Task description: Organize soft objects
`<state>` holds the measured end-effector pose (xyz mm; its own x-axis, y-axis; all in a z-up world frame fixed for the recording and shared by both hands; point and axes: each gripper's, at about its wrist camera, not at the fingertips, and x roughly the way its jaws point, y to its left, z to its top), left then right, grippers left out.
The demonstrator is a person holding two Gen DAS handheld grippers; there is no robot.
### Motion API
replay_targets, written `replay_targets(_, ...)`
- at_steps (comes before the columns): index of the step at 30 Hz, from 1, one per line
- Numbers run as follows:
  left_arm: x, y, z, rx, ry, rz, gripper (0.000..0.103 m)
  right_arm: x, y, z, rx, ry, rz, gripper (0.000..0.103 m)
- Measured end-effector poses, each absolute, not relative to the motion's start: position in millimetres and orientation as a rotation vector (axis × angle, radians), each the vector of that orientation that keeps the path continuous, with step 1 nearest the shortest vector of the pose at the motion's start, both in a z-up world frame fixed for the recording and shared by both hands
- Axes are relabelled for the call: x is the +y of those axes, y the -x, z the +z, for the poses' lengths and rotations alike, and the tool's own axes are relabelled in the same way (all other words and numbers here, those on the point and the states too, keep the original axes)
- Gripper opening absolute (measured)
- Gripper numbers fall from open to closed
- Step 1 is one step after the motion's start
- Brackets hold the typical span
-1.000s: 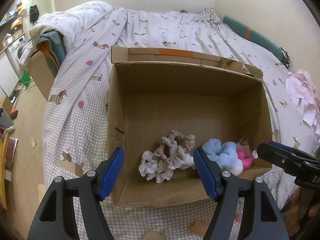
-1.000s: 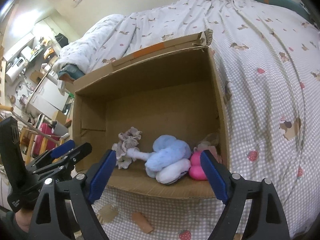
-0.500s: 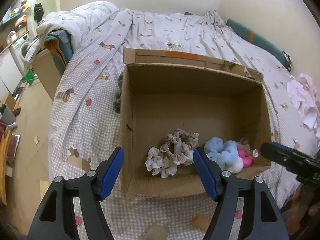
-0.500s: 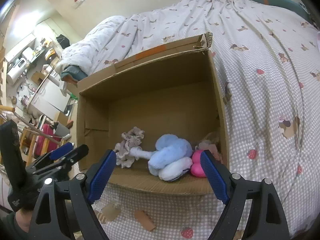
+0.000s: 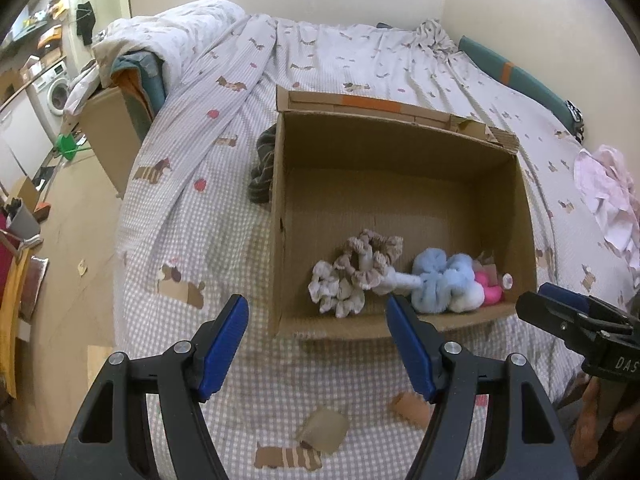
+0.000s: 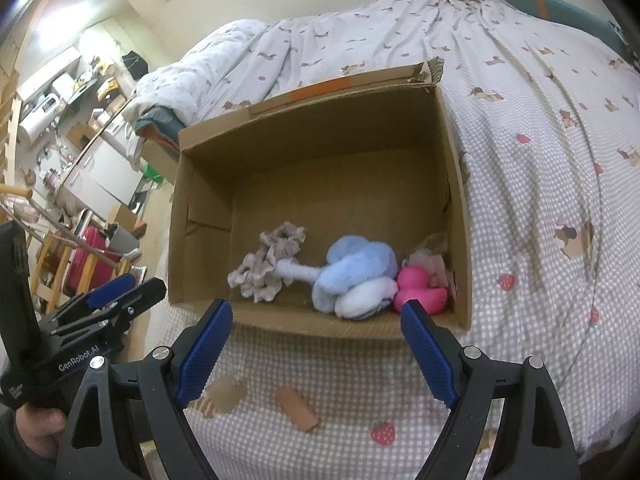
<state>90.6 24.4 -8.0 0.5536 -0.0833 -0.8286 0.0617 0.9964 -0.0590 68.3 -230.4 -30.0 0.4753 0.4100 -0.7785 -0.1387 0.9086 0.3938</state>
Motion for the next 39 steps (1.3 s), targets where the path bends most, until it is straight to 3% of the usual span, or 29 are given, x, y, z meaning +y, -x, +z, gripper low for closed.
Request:
replay_targets(10,36.3,-60.2,-22.9,1.068,0.04,-0.06,0.069,-214.2,-45.1,-50.6,1.109,-0.282,0.372,0.091)
replay_targets(25,68.2,-61.2,-36.2,1.106,0.15,-0.012,0.069,-150.3,-52.5,-126.8,1.341,0.049,0.418,0.089)
replay_targets(28,70.7,-65.6,-38.9,1.114,0.164,0.003,0.069,-140.7,-55.0,-136.6,1.364,0.074,0.446,0.068)
replay_targets(29,72.2,-67.8,-40.4,1.12,0.175,0.012,0.069,-138.1,-55.9,-139.7,1.372,0.081,0.453,0.05)
replay_targets(30,73.9,-69.5,-41.2,1.124,0.188,0.019,0.069,-136.2,-56.6,-143.1,1.382,0.088,0.457,0.039)
replay_targets(32,79.0,-72.0,-41.3,1.122,0.232,0.036,0.069,-134.9,-56.7,-146.8,1.391,0.084,0.469,0.033)
replay_targets(33,81.1,-73.0,-40.6,1.117,0.255,0.037,0.069,-134.5,-56.5,-145.4,1.386,0.085,0.478,0.021)
replay_targets(35,81.9,-74.5,-39.1,1.113,0.267,0.041,0.069,-133.2,-54.5,-144.4,1.382,0.094,0.505,0.012)
replay_targets(39,78.6,-76.7,-42.2,1.126,0.245,0.045,0.069,-135.4,-49.0,-139.6,1.368,0.074,0.533,0.006)
